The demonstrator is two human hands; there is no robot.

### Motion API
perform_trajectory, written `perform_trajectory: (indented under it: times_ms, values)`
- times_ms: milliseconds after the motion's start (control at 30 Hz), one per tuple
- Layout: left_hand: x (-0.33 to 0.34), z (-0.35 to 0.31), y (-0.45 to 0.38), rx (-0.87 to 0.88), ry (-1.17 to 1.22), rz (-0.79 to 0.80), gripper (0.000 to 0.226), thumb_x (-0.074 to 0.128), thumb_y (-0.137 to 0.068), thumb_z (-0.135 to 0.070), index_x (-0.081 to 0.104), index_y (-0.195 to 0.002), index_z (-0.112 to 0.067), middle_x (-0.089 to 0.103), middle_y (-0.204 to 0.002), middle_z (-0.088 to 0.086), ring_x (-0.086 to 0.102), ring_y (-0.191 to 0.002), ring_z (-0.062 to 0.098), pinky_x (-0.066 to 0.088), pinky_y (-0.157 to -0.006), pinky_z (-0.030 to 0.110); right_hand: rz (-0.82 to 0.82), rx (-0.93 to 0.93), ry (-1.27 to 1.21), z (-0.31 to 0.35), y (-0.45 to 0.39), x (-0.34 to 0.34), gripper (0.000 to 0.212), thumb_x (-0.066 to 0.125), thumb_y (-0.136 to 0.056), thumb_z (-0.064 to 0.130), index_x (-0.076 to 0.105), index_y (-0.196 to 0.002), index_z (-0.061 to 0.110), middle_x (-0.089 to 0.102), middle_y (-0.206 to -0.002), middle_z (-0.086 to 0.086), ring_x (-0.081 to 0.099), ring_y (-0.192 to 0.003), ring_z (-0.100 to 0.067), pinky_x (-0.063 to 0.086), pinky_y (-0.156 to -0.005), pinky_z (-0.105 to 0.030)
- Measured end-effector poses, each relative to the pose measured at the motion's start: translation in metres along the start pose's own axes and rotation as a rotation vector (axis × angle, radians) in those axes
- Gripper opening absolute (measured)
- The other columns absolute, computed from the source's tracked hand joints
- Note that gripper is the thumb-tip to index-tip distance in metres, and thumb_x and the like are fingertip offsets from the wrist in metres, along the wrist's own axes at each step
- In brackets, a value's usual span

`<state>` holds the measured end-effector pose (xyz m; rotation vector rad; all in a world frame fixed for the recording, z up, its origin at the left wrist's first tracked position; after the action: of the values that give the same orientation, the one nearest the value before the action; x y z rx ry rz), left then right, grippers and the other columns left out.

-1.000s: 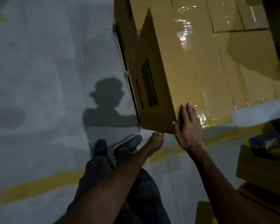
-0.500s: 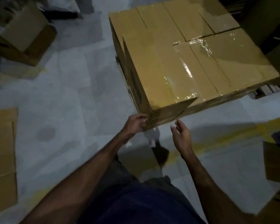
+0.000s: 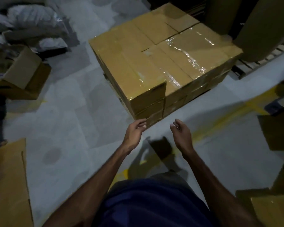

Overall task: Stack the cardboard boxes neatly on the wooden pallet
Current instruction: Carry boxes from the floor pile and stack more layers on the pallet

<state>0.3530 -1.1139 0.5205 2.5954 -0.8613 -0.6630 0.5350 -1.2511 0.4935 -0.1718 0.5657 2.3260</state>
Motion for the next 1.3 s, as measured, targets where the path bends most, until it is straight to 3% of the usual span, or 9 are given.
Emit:
perform_trajectory:
  times_ms: [133,267,400,600,767,1100,1200,1300]
  values:
    - [0.018,0.001,0.027,0.117,-0.062,0.096,0.04,0.056,-0.107,-0.015,0.059,-0.147,-0.012,0.064,-0.141,0.004,0.06,-0.127,0.02,0.051,-0.105,0.04,-0.091,0.01,-0.055,-0.016,0.055,-0.029,0.053,0.058,-0.107,0.03,0.047,-0.156,0.014,0.054,-0.153,-0.004,0.052,-0.131,-0.011,0.043,-0.103,-0.029]
    - [0.047,-0.002,0.058,0.209,-0.082,0.24,0.041,0.059,-0.106,-0.017,0.059,-0.147,-0.011,0.065,-0.14,0.003,0.062,-0.124,0.017,0.05,-0.098,0.032,-0.259,0.074,-0.093,-0.037,0.125,-0.062,0.052,0.06,-0.106,0.028,0.049,-0.154,0.01,0.056,-0.152,-0.008,0.055,-0.136,-0.019,0.043,-0.106,-0.029]
    - [0.099,0.02,0.117,0.248,-0.105,0.443,0.042,0.064,-0.102,-0.023,0.063,-0.143,-0.015,0.069,-0.135,0.003,0.065,-0.121,0.017,0.053,-0.101,0.037,-0.487,0.188,-0.126,-0.078,0.232,-0.092,0.05,0.06,-0.107,0.028,0.05,-0.153,0.013,0.057,-0.15,-0.003,0.055,-0.134,-0.015,0.042,-0.109,-0.028]
    - [0.176,0.051,0.224,0.275,-0.145,0.75,0.039,0.063,-0.105,-0.019,0.062,-0.143,-0.012,0.07,-0.128,0.002,0.066,-0.113,0.01,0.052,-0.102,0.038,-0.745,0.365,-0.163,-0.158,0.388,-0.129,0.05,0.063,-0.105,0.034,0.054,-0.151,0.017,0.062,-0.145,-0.001,0.058,-0.13,-0.016,0.046,-0.115,-0.042]
    - [0.238,0.044,0.297,0.375,-0.268,0.891,0.037,0.065,-0.105,-0.023,0.065,-0.14,-0.012,0.07,-0.125,0.004,0.066,-0.115,0.017,0.052,-0.099,0.037,-0.921,0.442,-0.219,-0.21,0.485,-0.173,0.047,0.063,-0.105,0.033,0.056,-0.148,0.018,0.063,-0.14,0.001,0.058,-0.125,-0.013,0.047,-0.112,-0.04]
    - [0.404,0.057,0.421,0.445,-0.457,1.02,0.037,0.065,-0.103,-0.03,0.067,-0.137,-0.016,0.071,-0.113,-0.001,0.068,-0.108,0.018,0.055,-0.101,0.045,-1.087,0.507,-0.339,-0.313,0.596,-0.302,0.047,0.061,-0.105,0.034,0.056,-0.148,0.017,0.063,-0.137,0.0,0.057,-0.122,-0.015,0.045,-0.102,-0.033]
    - [0.457,0.067,0.458,0.433,-0.479,1.062,0.054,0.065,-0.093,-0.046,0.065,-0.139,-0.018,0.071,-0.112,0.0,0.068,-0.108,0.019,0.056,-0.098,0.045,-1.091,0.526,-0.338,-0.346,0.621,-0.349,0.047,0.062,-0.104,0.037,0.057,-0.147,0.018,0.062,-0.128,0.006,0.059,-0.124,-0.018,0.048,-0.106,-0.039]
    - [0.499,0.073,0.481,0.351,-0.472,1.068,0.061,0.063,-0.088,-0.05,0.061,-0.143,-0.022,0.07,-0.122,0.003,0.067,-0.114,0.021,0.055,-0.1,0.045,-1.074,0.552,-0.319,-0.365,0.636,-0.393,0.048,0.062,-0.104,0.038,0.057,-0.148,0.018,0.064,-0.138,0.001,0.059,-0.126,-0.019,0.05,-0.109,-0.044]
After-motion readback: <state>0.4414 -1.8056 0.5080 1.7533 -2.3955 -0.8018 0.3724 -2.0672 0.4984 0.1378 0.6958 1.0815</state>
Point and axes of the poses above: each hand's wrist, its own y-axis away from the middle knuckle, its own x-axis out of the palm, z = x × y, the point moved 7 cm from there along -y, towards the middle knuckle
